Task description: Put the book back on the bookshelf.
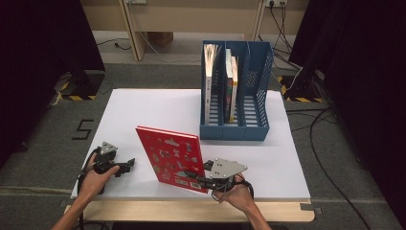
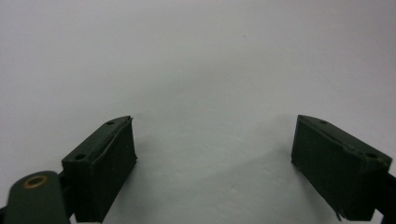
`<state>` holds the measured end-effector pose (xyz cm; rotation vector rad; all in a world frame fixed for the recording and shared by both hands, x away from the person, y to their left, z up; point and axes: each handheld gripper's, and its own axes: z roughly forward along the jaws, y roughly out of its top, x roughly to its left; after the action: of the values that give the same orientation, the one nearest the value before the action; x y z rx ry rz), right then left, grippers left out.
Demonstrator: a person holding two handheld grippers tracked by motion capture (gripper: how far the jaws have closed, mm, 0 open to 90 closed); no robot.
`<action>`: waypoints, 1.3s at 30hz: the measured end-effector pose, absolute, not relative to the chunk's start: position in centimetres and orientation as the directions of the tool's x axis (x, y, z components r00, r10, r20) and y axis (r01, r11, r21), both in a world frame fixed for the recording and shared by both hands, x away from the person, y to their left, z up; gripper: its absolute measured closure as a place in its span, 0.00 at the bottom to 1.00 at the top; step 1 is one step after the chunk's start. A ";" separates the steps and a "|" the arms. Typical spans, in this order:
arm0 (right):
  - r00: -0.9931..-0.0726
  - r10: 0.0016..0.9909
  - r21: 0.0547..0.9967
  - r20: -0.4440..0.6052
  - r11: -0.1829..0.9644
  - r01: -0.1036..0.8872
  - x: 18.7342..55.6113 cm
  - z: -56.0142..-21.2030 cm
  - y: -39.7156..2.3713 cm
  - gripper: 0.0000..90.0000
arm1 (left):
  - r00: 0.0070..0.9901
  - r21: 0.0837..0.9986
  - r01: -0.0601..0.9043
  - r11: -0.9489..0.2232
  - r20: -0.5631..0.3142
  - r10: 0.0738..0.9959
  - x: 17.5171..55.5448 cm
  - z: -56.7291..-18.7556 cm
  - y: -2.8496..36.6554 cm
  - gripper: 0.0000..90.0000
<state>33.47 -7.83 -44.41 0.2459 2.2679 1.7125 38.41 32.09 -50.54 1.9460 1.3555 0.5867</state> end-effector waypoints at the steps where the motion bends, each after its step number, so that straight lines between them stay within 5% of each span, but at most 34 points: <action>1: -0.943 0.311 0.960 -0.122 0.279 -0.032 33.5 -44.4 -7.8 0.80 | 0.355 0.748 0.626 -0.222 -0.019 0.935 38.4 -50.5 32.1 0.14; 16: -0.944 0.292 0.961 -0.154 0.265 -0.075 33.4 -44.3 -7.1 0.81 | 0.355 0.748 0.625 -0.222 -0.019 0.935 38.4 -50.6 32.1 0.14; 25: -0.935 0.356 0.978 -0.012 0.197 0.062 33.7 -44.7 -6.5 0.82 | 0.355 0.748 0.626 -0.222 -0.019 0.935 38.4 -50.5 32.1 0.14; 39: -0.929 0.370 0.988 0.010 0.141 0.067 33.3 -43.8 -4.8 0.87 | 0.355 0.748 0.625 -0.222 -0.019 0.935 38.4 -50.6 32.1 0.14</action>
<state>33.30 -4.83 -43.82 0.4285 2.1817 1.8683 38.41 32.09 -50.55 1.9454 1.3547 0.5870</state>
